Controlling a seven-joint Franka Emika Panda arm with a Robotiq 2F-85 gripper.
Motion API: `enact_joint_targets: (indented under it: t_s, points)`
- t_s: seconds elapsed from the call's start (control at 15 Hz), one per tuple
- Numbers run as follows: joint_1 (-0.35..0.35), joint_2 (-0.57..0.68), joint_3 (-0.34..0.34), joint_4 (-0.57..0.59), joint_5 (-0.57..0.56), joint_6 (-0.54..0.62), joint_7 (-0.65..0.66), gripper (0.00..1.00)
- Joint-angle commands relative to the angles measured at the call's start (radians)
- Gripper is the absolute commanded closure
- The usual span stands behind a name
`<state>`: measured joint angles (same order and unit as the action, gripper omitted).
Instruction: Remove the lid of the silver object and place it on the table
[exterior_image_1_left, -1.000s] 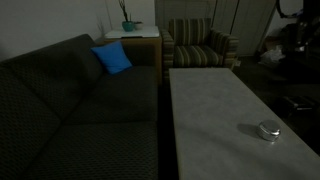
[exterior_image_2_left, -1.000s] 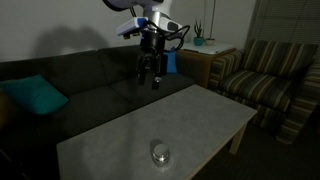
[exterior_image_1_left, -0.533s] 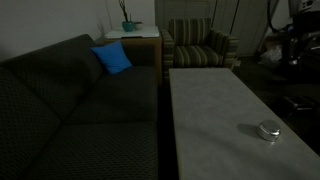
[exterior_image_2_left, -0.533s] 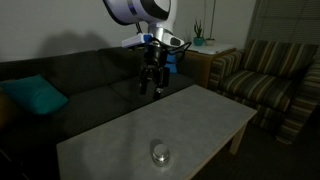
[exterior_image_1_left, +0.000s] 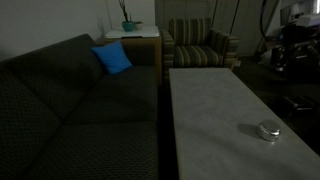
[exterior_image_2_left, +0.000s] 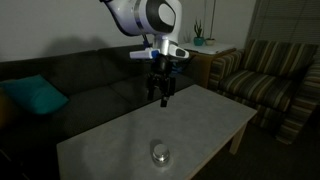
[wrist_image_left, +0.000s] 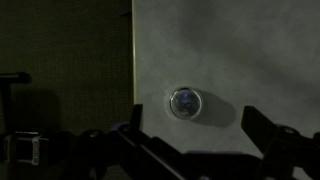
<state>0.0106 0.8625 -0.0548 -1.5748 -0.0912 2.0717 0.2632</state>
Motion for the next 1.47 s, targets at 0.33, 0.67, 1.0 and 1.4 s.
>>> enact_joint_targets:
  t_s: [0.33, 0.67, 1.0, 1.4]
  points:
    - [-0.037, 0.34, 0.001, 0.274, 0.102, 0.032, -0.094, 0.0]
    - [-0.038, 0.434, 0.005, 0.387, 0.102, 0.005, -0.103, 0.0]
    - [0.015, 0.477, -0.024, 0.463, 0.043, -0.019, -0.097, 0.0]
    - [-0.015, 0.531, -0.02, 0.455, 0.009, 0.021, -0.195, 0.0]
